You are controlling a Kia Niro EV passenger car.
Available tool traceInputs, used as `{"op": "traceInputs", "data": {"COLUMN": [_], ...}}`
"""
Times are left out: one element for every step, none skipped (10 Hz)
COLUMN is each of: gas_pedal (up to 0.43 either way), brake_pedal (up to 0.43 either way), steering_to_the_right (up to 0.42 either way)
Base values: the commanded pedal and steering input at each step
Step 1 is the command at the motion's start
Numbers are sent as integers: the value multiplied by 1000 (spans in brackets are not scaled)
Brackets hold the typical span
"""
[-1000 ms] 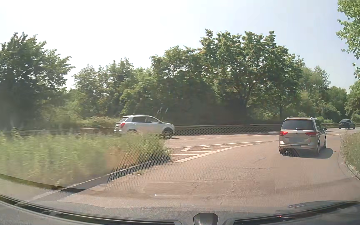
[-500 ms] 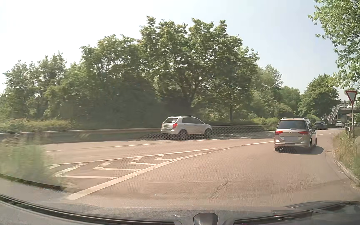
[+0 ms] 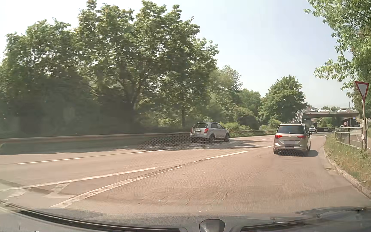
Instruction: Follow the waypoints while adhering to traffic rules and regulations
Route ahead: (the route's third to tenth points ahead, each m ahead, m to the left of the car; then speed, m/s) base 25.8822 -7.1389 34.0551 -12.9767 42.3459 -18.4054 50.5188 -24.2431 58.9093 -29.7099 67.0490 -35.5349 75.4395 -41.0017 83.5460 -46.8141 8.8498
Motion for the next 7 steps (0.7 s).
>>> {"op": "traceInputs", "data": {"gas_pedal": [177,197,197,197,209,220,220], "brake_pedal": [0,0,0,0,0,0,0], "steering_to_the_right": [204,198,194,192,188,181,173]}}
